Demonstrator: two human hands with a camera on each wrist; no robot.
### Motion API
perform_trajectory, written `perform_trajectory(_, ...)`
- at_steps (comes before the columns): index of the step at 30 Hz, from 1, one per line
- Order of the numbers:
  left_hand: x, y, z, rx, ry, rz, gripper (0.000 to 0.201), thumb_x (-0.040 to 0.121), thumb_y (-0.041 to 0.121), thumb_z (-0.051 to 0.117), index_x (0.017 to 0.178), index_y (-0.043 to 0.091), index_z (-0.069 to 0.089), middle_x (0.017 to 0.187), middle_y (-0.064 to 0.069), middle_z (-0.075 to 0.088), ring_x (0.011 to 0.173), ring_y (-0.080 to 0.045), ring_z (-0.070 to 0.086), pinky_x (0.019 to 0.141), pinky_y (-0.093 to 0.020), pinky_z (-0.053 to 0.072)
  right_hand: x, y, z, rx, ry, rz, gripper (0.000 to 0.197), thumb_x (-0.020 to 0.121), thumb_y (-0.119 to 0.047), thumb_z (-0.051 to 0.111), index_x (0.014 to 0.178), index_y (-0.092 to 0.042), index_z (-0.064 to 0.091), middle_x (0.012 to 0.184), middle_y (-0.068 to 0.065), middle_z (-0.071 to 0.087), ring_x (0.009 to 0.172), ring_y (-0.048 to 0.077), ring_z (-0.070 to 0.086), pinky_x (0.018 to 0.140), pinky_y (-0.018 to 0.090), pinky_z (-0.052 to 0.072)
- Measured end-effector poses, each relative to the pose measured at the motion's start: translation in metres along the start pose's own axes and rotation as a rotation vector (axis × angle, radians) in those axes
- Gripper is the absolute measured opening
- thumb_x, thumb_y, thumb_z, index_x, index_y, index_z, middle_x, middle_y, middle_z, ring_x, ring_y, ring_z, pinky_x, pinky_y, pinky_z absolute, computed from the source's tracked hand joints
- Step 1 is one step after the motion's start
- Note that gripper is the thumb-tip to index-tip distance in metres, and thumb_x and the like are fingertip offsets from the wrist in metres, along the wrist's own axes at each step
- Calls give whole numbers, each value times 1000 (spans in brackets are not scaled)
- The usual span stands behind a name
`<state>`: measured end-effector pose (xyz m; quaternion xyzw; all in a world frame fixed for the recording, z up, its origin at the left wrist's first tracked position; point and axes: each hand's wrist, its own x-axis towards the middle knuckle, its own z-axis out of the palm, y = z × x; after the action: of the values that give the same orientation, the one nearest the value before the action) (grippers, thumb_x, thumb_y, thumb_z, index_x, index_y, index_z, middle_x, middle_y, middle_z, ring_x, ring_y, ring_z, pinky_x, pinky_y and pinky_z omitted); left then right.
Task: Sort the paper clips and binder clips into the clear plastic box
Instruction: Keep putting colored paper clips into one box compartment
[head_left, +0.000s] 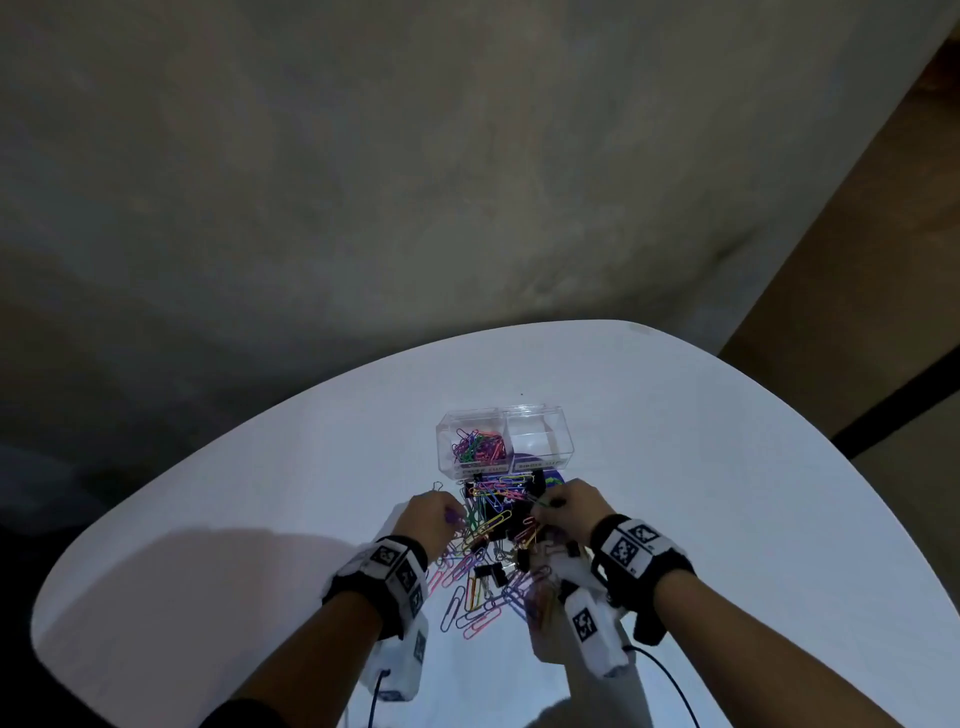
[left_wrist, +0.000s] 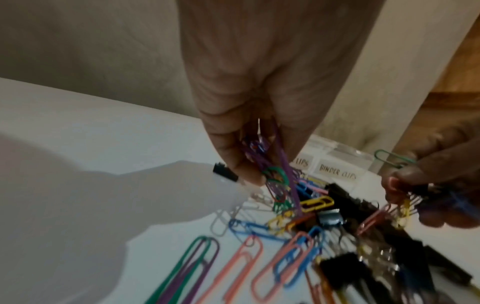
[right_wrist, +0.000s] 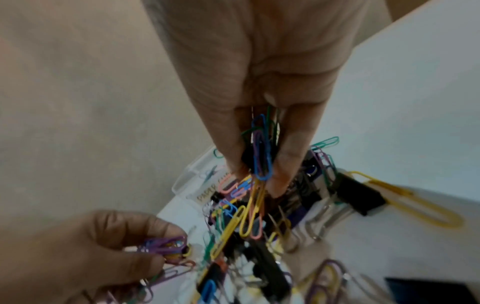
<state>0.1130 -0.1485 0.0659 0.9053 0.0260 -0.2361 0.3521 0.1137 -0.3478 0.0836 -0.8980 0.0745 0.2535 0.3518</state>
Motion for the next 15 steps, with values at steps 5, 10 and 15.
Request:
perform_trajectory(5, -5, 10, -18, -116, 30, 33, 29, 86, -11, 46, 103, -6, 68, 94, -22, 65, 58, -12, 54, 64, -28, 52, -3, 4, -10, 387, -59, 73, 27, 88, -1, 57, 61, -7, 58, 67, 3, 57, 41, 2, 56, 43, 14, 48)
perform_trajectory(10, -11, 19, -25, -196, 60, 42, 29, 83, -16, 48, 100, -7, 69, 97, -27, 66, 55, -12, 49, 57, -22, 46, -3, 1, -12, 375, -64, 21, 25, 86, 0, 60, 62, -7, 66, 86, 9, 66, 61, 8, 58, 58, 18, 52)
perform_trajectory(15, -17, 26, -32, -170, 106, 73, 28, 85, -10, 50, 106, -3, 68, 108, -25, 66, 73, -24, 54, 75, -33, 52, -5, 2, -10, 352, -79, 29, 20, 84, 9, 55, 78, 0, 72, 72, 5, 64, 60, 12, 55, 56, 16, 48)
